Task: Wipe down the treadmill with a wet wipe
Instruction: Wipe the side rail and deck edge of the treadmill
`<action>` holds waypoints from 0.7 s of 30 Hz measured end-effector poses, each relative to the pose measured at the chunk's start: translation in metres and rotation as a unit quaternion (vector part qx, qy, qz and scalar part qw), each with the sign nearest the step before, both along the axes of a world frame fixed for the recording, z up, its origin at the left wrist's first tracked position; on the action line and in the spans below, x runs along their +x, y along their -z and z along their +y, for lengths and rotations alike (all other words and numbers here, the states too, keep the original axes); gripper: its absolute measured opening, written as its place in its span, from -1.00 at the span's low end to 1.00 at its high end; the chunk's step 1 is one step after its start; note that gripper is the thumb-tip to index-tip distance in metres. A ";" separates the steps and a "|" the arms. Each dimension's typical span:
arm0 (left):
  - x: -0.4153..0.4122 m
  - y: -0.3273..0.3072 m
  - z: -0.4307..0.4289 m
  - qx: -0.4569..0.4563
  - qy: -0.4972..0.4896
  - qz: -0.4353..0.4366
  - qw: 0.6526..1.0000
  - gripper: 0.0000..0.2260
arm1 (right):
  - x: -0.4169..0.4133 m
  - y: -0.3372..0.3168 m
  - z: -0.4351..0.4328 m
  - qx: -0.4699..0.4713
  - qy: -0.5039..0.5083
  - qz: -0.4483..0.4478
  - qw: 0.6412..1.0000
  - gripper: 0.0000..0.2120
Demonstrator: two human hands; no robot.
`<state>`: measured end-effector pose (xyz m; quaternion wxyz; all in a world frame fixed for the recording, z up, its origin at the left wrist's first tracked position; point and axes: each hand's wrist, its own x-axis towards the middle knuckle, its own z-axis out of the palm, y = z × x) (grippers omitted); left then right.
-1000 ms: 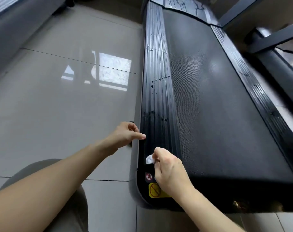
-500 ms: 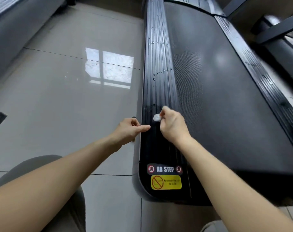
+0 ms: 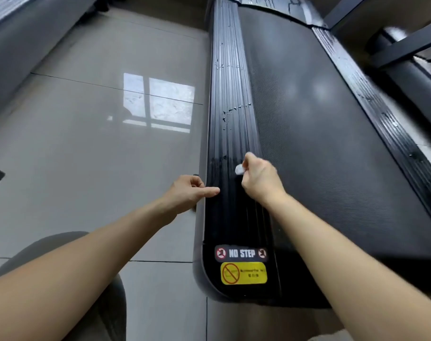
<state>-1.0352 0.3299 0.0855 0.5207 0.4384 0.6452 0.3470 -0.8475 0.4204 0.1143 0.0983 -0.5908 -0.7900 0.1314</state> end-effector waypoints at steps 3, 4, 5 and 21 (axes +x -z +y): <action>-0.002 0.003 -0.001 0.000 -0.003 -0.007 1.000 -0.62 | -0.009 0.001 0.028 -0.010 0.025 0.002 1.000 -0.90; -0.003 0.005 -0.002 0.004 -0.006 -0.002 1.000 -0.62 | -0.006 0.000 0.020 -0.011 0.028 0.014 0.999 -0.90; -0.003 0.006 -0.002 0.009 -0.006 0.007 1.000 -0.61 | 0.001 0.000 0.004 -0.009 0.023 0.026 0.999 -0.90; -0.001 0.010 -0.004 0.021 0.015 0.001 1.000 -0.62 | 0.010 0.006 0.047 0.010 0.066 0.025 0.997 -0.90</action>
